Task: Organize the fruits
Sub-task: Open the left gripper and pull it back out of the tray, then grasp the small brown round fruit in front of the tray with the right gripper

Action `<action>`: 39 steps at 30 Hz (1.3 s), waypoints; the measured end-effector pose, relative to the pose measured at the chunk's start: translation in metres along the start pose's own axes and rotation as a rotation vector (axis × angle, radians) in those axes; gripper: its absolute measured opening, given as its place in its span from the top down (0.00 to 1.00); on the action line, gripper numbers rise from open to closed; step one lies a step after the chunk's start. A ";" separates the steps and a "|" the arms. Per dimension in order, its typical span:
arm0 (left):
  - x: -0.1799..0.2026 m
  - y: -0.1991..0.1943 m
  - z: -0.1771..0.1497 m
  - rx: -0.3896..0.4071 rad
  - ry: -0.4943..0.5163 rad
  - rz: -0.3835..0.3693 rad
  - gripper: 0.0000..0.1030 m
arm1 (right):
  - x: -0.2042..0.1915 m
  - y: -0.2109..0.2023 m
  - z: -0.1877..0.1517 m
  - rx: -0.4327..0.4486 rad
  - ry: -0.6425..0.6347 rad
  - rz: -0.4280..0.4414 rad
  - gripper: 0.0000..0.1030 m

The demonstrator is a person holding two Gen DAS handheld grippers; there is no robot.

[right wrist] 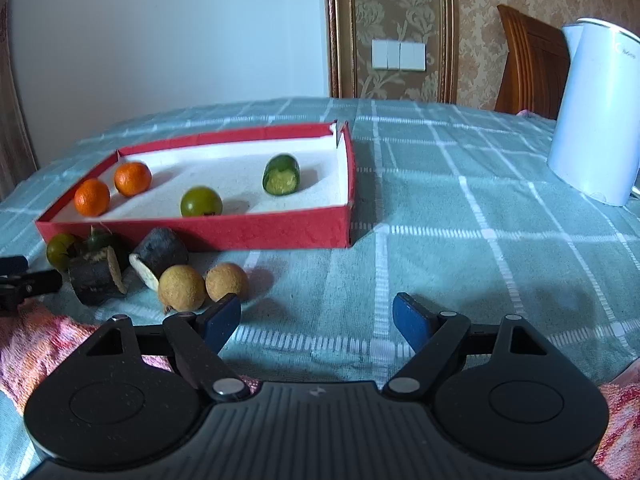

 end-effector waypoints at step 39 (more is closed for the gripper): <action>0.007 0.002 -0.005 -0.031 0.046 -0.029 0.00 | -0.060 0.016 0.010 -0.001 -0.297 0.115 0.73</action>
Point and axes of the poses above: each gripper's, at about its wrist camera, not at the fingertips, and y roughly the way its jaws point, x to its right, z to its top, the point moved 9 cm from there along y, roughly the way its jaws point, and after that the axes turned 6 degrees about -y, right-handed, at the moved point
